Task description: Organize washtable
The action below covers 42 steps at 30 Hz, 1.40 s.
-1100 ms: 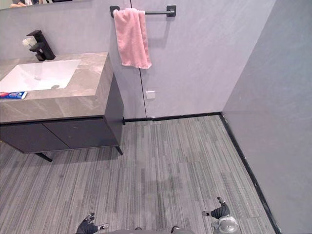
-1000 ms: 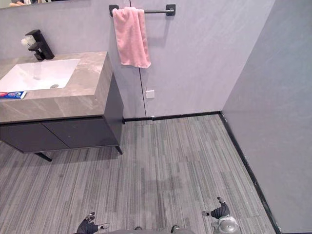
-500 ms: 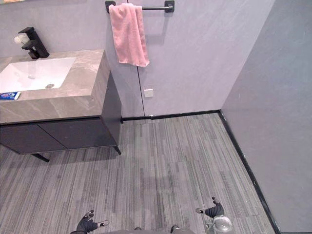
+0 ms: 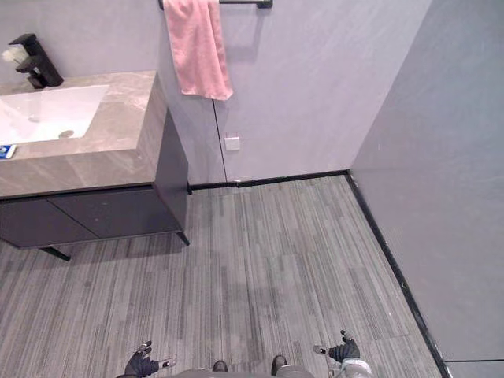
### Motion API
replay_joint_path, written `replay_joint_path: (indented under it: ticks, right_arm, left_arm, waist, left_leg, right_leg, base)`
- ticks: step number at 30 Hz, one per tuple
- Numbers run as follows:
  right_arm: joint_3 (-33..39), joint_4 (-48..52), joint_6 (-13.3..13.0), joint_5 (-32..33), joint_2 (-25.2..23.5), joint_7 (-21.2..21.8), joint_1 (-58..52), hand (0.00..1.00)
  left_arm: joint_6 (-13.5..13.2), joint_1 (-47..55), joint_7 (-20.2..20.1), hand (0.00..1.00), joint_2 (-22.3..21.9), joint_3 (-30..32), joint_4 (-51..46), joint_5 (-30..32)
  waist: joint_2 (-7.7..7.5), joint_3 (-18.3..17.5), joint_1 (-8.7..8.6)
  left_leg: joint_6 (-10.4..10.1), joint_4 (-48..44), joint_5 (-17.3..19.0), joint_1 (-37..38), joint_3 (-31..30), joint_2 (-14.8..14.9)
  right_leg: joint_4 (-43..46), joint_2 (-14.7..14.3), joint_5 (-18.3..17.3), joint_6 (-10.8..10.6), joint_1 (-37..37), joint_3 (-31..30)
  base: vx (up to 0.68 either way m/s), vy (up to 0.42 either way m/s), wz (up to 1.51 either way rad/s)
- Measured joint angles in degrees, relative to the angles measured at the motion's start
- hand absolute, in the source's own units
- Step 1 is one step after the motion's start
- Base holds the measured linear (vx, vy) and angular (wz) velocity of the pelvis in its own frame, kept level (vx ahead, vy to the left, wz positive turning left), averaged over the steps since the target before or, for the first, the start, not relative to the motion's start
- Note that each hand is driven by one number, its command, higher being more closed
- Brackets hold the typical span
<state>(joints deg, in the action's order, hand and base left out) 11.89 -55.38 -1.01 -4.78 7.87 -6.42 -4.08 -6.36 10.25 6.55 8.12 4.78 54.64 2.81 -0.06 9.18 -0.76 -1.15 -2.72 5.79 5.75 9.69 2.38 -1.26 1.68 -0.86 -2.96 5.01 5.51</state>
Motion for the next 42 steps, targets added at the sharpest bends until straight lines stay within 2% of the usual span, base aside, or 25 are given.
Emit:
replay_joint_path:
  ticks: [3, 7, 9, 11, 13, 15, 18, 19, 21, 22, 23, 24, 25, 27, 29, 30, 32, 34, 35, 37, 38, 39, 40, 41, 42]
  right_arm:
    - [0.67, 0.01, 0.20, 0.25, -0.05, -0.02, 0.65, 0.00]
    - [1.84, 0.00, 0.34, 0.47, -0.55, -0.09, 1.04, 0.00]
    - [1.81, -0.01, 0.39, 0.80, -0.71, -0.08, 1.00, 0.00]
    - [1.74, -0.01, 0.41, 0.95, -1.04, -0.05, 1.01, 0.00]
    - [1.56, -0.17, 0.96, 1.94, -1.70, 0.06, 0.64, 0.00]
    - [1.47, -0.16, 1.31, 1.96, -1.71, 0.06, 0.81, 0.00]
    - [1.54, -0.14, 1.33, 1.99, -1.53, 0.05, 1.47, 0.00]
    - [1.53, -0.09, 1.33, 1.97, -1.41, 0.08, 2.10, 0.00]
    - [1.55, 0.01, 1.30, 1.96, -1.30, 0.07, 2.20, 0.00]
    - [1.67, -0.04, 1.36, 1.96, -1.14, 0.07, 1.61, 0.00]
    - [1.88, -0.05, 1.38, 1.96, -0.68, 0.08, 1.59, 0.00]
    - [1.81, 0.04, 1.26, 1.96, -0.86, 0.16, 2.83, 0.00]
    - [1.81, 0.06, 1.18, 1.96, -0.83, 0.17, 3.21, 0.00]
    - [1.80, -0.07, 0.99, 2.04, -0.52, 0.11, 3.74, 0.00]
    - [1.82, -0.08, 0.77, 2.32, -0.53, -0.03, 3.33, 0.00]
    - [1.82, -0.03, 0.39, 2.54, -0.53, -0.18, 3.56, 0.00]
    - [1.85, 0.00, -0.18, 2.65, -0.52, -0.57, 4.35, 0.00]
    - [2.85, -0.01, -0.21, 3.25, -0.88, -1.09, 4.92, 0.00]
    - [3.43, -0.04, -0.13, 3.33, -1.10, -1.13, 4.88, 0.00]
    - [4.62, 0.04, -0.18, 4.31, -1.79, -1.20, 4.64, 0.00]
    - [5.10, 0.03, -0.18, 4.33, -1.88, -1.21, 4.41, 0.00]
    - [4.95, 0.02, -0.16, 4.34, -2.09, -1.21, 4.14, 0.00]
    - [4.84, 0.02, -0.17, 4.33, -2.30, -1.22, 4.14, 0.00]
    - [4.25, 0.02, -0.17, 4.31, -3.01, -1.27, 4.05, 0.00]
    - [3.87, 0.02, -0.15, 4.31, -3.12, -1.23, 3.80, 0.00]
  left_arm:
    - [0.01, -0.54, 0.00, 0.00, -0.12, 0.01, -0.11, -0.47]
    - [0.01, -0.72, 0.02, 0.00, -0.01, 0.44, -0.81, -1.14]
    - [0.07, -0.69, 0.01, 0.00, -0.04, 0.43, -1.19, -1.17]
    - [0.54, -0.52, 0.01, 0.00, 0.33, 0.44, -1.24, -1.26]
    - [0.96, -0.53, 0.07, 0.00, 1.39, 0.47, -1.46, -2.21]
    - [1.09, -0.83, 0.10, 0.00, 1.61, 0.52, -1.73, -2.26]
    - [1.07, -2.64, 0.09, 0.00, 1.21, 0.50, -1.96, -2.35]
    - [1.04, -2.95, 0.08, 0.00, 1.06, 0.50, -2.04, -2.37]
    - [0.99, -3.09, -0.01, 0.00, 1.12, 0.42, -2.08, -2.37]
    - [0.98, -3.08, -0.03, 0.00, 0.92, 0.45, -2.03, -2.35]
    - [0.84, -3.56, -0.05, 0.00, -0.15, 0.54, -1.80, -2.35]
    - [0.82, -3.80, -0.05, 0.00, -0.52, 0.68, -1.75, -2.37]
    - [0.83, -3.89, -0.07, 0.00, -0.78, 0.84, -1.74, -2.37]
    - [0.87, -3.96, -0.12, 0.00, -3.02, 2.24, -1.63, -2.40]
    - [0.73, -3.87, -0.27, 0.00, -3.75, 2.32, -1.74, -2.63]
    - [0.62, -3.94, -0.25, 0.00, -3.75, 2.33, -2.32, -2.96]
    - [0.51, -4.26, -0.24, 0.00, -3.76, 2.38, -2.86, -3.43]
    - [0.28, -5.18, -0.16, 0.00, -3.74, 2.69, -3.53, -3.84]
    - [0.22, -5.30, -0.15, 0.00, -3.73, 2.76, -3.58, -3.96]
    - [0.16, -5.36, -0.12, 0.00, -3.72, 2.86, -3.60, -4.42]
    - [0.22, -5.22, -0.10, 0.00, -3.74, 2.86, -3.55, -4.40]
    - [0.24, -4.91, -0.04, 0.00, -3.72, 3.19, -3.53, -4.40]
    - [0.28, -4.83, -0.02, 0.00, -3.59, 3.30, -3.51, -4.41]
    - [0.31, -5.19, 0.00, 0.00, -3.24, 3.38, -3.53, -4.40]
    - [0.31, -5.35, -0.02, 0.00, -2.90, 3.58, -3.54, -4.41]
  waist:
    - [0.01, 0.04, 0.13]
    - [-0.44, 0.44, 0.13]
    - [-0.27, 1.20, 0.24]
    - [-0.26, 1.59, 0.25]
    - [-0.72, 2.57, 0.18]
    - [-0.55, 2.74, -0.10]
    - [0.26, 4.15, -0.57]
    - [0.45, 4.67, -1.28]
    - [-0.60, 4.60, -1.57]
    - [-1.08, 4.44, -1.73]
    - [0.37, 4.08, -1.56]
    - [0.76, 4.15, -1.48]
    - [0.92, 4.24, -1.54]
    - [1.61, 4.67, -1.52]
    - [1.57, 5.03, -1.26]
    - [1.54, 5.08, -0.62]
    - [1.58, 5.14, 0.17]
    - [1.53, 5.74, 1.60]
    - [1.29, 5.88, 1.86]
    - [1.13, 6.31, 1.75]
    - [1.34, 6.31, 1.76]
    - [1.32, 6.21, 2.31]
    - [1.09, 6.12, 2.64]
    - [-0.33, 5.77, 3.04]
    - [-1.12, 5.66, 3.09]
  left_leg:
    - [0.35, -3.24, 2.50, -1.14, 1.07, 0.24]
    - [1.47, -7.26, 5.89, -2.19, 2.04, -0.36]
    - [2.32, -9.58, 8.27, -2.28, 2.27, -0.59]
    - [3.16, -10.17, 9.43, -1.08, 2.38, -1.11]
    - [3.98, -10.38, 11.24, 1.68, 1.82, -1.84]
    - [3.50, -9.84, 11.92, 2.98, 0.64, -0.70]
    - [2.79, -8.03, 12.15, 5.23, -1.25, 1.58]
    - [1.72, -6.80, 12.09, 6.57, -2.02, 2.59]
    - [-0.74, -5.79, 12.51, 8.22, -2.81, 2.75]
    - [-2.34, -5.93, 13.43, 9.69, -4.35, 3.09]
    - [-3.87, -7.46, 12.98, 9.76, -4.98, 5.23]
    - [-7.18, -11.09, 10.97, 7.54, -5.08, 5.84]
    - [-8.55, -13.00, 10.14, 6.66, -5.14, 6.14]
    - [-12.88, -30.86, 5.35, 0.37, -4.83, 8.95]
    - [-11.72, -41.60, 6.16, -2.48, -2.52, 10.80]
    - [-9.32, -46.68, 7.55, -5.41, -0.70, 11.70]
    - [-7.03, -48.43, 8.89, -10.46, 1.44, 11.58]
    - [-4.57, -42.62, 10.56, -17.96, 2.99, 10.06]
    - [-4.52, -39.37, 10.58, -19.03, 2.76, 9.12]
    - [-4.61, -24.74, 9.49, -20.04, 0.97, 5.27]
    - [-4.43, -16.05, 5.69, -19.88, -0.46, 3.80]
    - [-3.40, -13.01, -1.15, -18.53, -0.92, 3.17]
    - [-1.73, -12.33, -3.24, -17.88, -0.84, 2.48]
    - [0.37, -12.48, -2.03, -17.64, -0.02, 0.89]
    - [1.28, -13.00, -1.36, -17.88, 0.33, 0.32]
  right_leg:
    - [2.99, 0.29, -1.28, -1.14, -1.44, -0.69]
    - [12.02, 1.87, -6.03, -2.22, -5.23, -0.74]
    - [23.08, 3.40, -8.75, -4.45, -9.38, 0.51]
    - [35.40, 5.68, -8.82, -4.33, -14.20, 3.13]
    - [45.09, 8.58, -11.36, -3.65, -18.42, 6.04]
    - [43.39, 8.32, -13.25, -2.94, -20.64, 9.51]
    - [34.84, 6.25, -12.66, -2.25, -22.74, 12.63]
    - [28.96, 4.95, -10.24, -0.88, -23.62, 13.38]
    - [21.60, 4.04, -4.80, 0.72, -24.38, 13.04]
    - [22.24, 4.34, 1.36, 4.71, -24.17, 12.90]
    - [24.20, 3.12, -0.98, 5.91, -24.19, 13.99]
    - [24.03, 2.50, -2.47, 6.62, -23.88, 14.44]
    - [23.48, 2.23, -2.73, 6.91, -23.32, 14.72]
    - [15.48, -0.13, -2.98, 7.31, -14.57, 15.21]
    - [10.52, -1.57, -2.97, 7.33, -7.78, 15.19]
    - [7.95, -2.36, -3.05, 7.45, -4.33, 14.68]
    - [5.81, -2.78, -3.15, 7.57, -2.27, 13.60]
    - [3.95, -2.41, -3.50, 6.97, -0.37, 12.37]
    - [3.92, -1.98, -3.86, 6.36, 0.13, 12.26]
    - [4.00, -0.20, -5.86, 4.35, 2.85, 11.98]
    - [4.10, 0.45, -7.29, 3.37, 3.82, 11.59]
    - [4.18, 0.92, -8.39, 1.94, 4.70, 10.51]
    - [4.19, 1.41, -8.92, 1.12, 5.03, 9.88]
    - [4.44, 3.15, -9.67, -0.17, 5.15, 9.32]
    - [4.71, 3.86, -9.76, -0.86, 5.08, 9.28]
  base:
    - [0.08, 0.052, -0.25]
    - [0.04, 0.073, -0.11]
    - [0.00, 0.104, -0.03]
    - [0.02, 0.106, 0.01]
    - [0.21, 0.052, 0.09]
    - [0.23, -0.012, 0.19]
    - [0.30, -0.087, 0.39]
    - [0.39, -0.131, 0.42]
    - [0.48, -0.195, 0.46]
    - [0.58, -0.277, 0.41]
    - [0.69, -0.355, 0.33]
    - [0.51, -0.267, 0.06]
    - [0.41, -0.229, 0.03]
    - [0.49, -0.236, 0.12]
    - [0.42, -0.197, 0.06]
    - [0.34, -0.147, -0.14]
    - [0.26, -0.060, -0.30]
    - [0.29, 0.049, -0.27]
    - [0.27, 0.120, -0.08]
    - [0.29, 0.179, -0.05]
    - [0.30, 0.239, -0.23]
    - [0.26, 0.217, -0.32]
    - [0.42, 0.289, -0.30]
    - [0.37, 0.201, -0.15]
    - [0.48, 0.198, -0.15]
